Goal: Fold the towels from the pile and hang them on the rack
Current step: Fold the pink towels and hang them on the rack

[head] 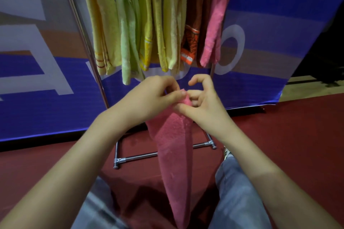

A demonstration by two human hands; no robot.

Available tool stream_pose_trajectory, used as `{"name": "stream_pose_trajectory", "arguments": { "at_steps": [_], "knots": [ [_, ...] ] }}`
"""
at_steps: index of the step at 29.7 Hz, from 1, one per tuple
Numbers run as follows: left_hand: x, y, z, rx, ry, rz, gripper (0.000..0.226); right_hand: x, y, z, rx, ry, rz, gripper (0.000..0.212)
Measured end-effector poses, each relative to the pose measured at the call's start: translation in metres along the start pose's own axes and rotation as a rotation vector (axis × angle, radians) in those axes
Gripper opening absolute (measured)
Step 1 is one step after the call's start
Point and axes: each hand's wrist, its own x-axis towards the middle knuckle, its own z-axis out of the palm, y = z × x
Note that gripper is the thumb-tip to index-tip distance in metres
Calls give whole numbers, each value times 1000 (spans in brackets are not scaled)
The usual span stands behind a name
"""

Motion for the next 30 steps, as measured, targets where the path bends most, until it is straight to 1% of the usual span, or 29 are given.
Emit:
{"name": "stream_pose_trajectory", "arguments": {
  "at_steps": [2, 4, 5, 8, 12, 14, 17, 20, 22, 23, 25, 27, 29, 30],
  "knots": [
    [-2, 1, 3, 3, 12, 27, 18, -2, 9, -4, 104, -39, 65, 46],
    [-2, 2, 1, 8, 70, 56, 17, -6, 23, -11, 207, -108, 156, 42],
    [-2, 2, -3, 27, 111, 67, 17, -10, 33, -13, 217, -152, 201, 39],
    [1, 2, -18, 59, 215, 80, 18, -25, 72, -13, 135, -264, 342, 33],
    [2, 0, -37, 85, 319, 88, 13, -47, 118, -4, 54, -333, 502, 24],
    [2, -5, -44, 117, 341, 78, 14, -54, 133, 0, 38, -368, 555, 18],
    [-3, -21, -51, 166, 329, 23, 15, -59, 144, 2, 54, -316, 568, 14],
    [-10, -41, -45, 168, 283, -50, 14, -56, 134, -1, 79, -270, 532, 16],
    [-15, -53, -34, 176, 211, -91, 14, -50, 124, -4, 92, -249, 501, 19],
    [-18, -58, -27, 185, 170, -108, 15, -47, 117, -6, 91, -252, 477, 16],
    [-22, -67, -12, 227, 66, -128, 18, -42, 104, -9, 87, -264, 435, 9],
    [-24, -70, 4, 271, -84, -155, 23, -37, 92, -12, 94, -271, 411, 13],
    [-24, -69, 19, 248, -212, -171, 29, -31, 75, -14, 118, -292, 387, 18],
    [-24, -68, 25, 193, -246, -159, 29, -27, 68, -14, 129, -304, 372, 18]
  ]
}}
